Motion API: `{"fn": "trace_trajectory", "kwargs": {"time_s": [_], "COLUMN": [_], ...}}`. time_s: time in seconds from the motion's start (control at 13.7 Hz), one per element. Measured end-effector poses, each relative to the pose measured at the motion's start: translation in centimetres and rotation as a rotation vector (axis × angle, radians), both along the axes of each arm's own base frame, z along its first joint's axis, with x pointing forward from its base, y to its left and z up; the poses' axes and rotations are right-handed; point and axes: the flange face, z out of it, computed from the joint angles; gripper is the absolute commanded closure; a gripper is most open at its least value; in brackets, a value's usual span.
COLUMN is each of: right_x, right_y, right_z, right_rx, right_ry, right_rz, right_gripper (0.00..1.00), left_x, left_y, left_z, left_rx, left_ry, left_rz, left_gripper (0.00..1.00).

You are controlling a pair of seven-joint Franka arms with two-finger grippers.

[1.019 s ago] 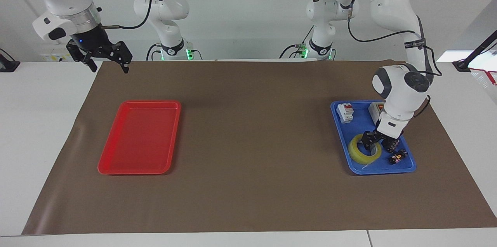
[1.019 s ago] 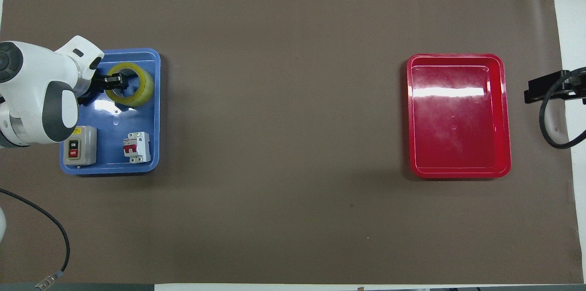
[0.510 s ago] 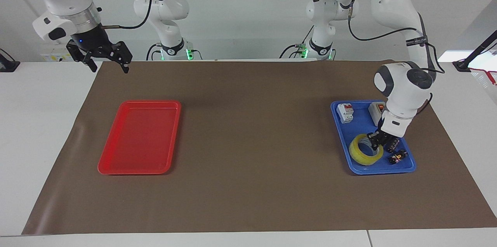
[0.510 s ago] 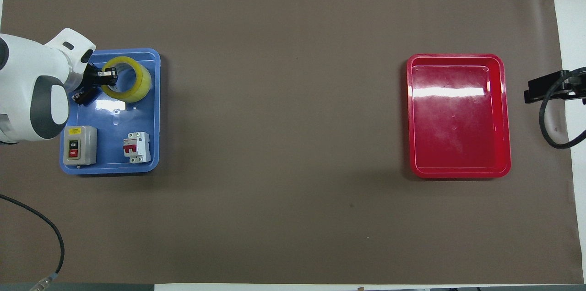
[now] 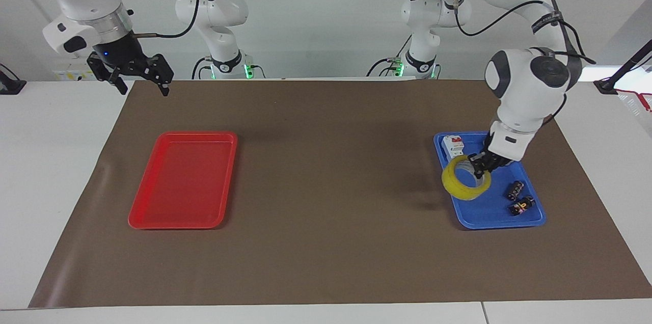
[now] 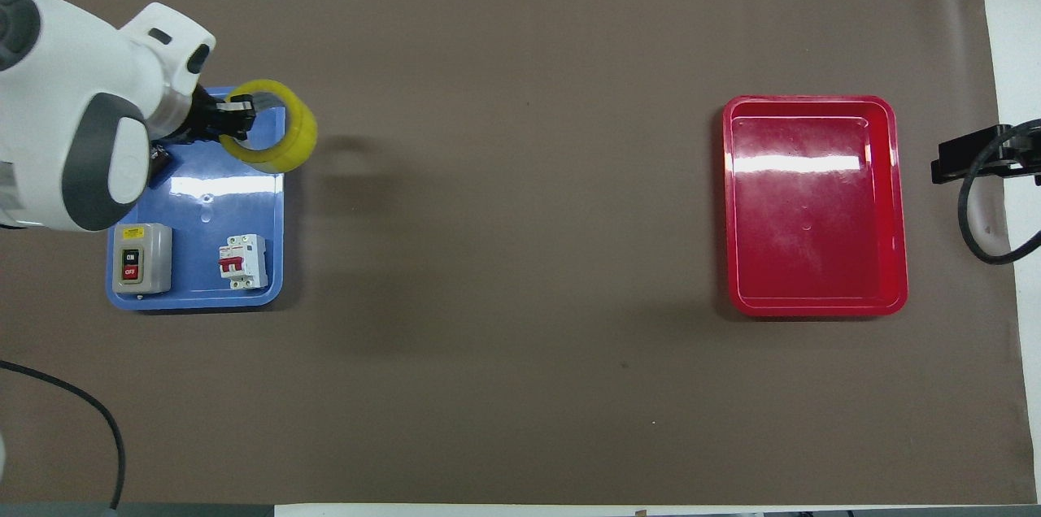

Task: Place and move tape with both arms
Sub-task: 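Carry the tape with the left gripper to the table center and release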

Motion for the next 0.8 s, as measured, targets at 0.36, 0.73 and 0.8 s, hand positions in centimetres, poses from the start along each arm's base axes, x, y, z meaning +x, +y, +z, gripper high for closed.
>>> {"fn": "trace_trajectory", "kwargs": {"time_s": [0.36,0.73,0.8], "right_x": [0.0,0.0,0.0], "right_y": [0.0,-0.3,-0.3], "right_z": [0.0,-0.1,-0.1], "right_rx": [0.0,0.0,0.0], "right_ry": [0.0,0.002,0.002], "right_rz": [-0.001,-0.005,-0.005], "right_gripper": [0.0,0.0,0.0], "left_x": [-5.2,-10.5,-11.6], "left_y": [-15.8,-25.5,-26.9], "left_z": [-2.0,-7.5,-8.9], "left_rx": [0.007,0.071,0.079], "left_ry": [-0.011,-0.011,-0.01], "left_rz": [0.118,0.144,0.143], "left_gripper": [1.0,1.0,1.0]}}
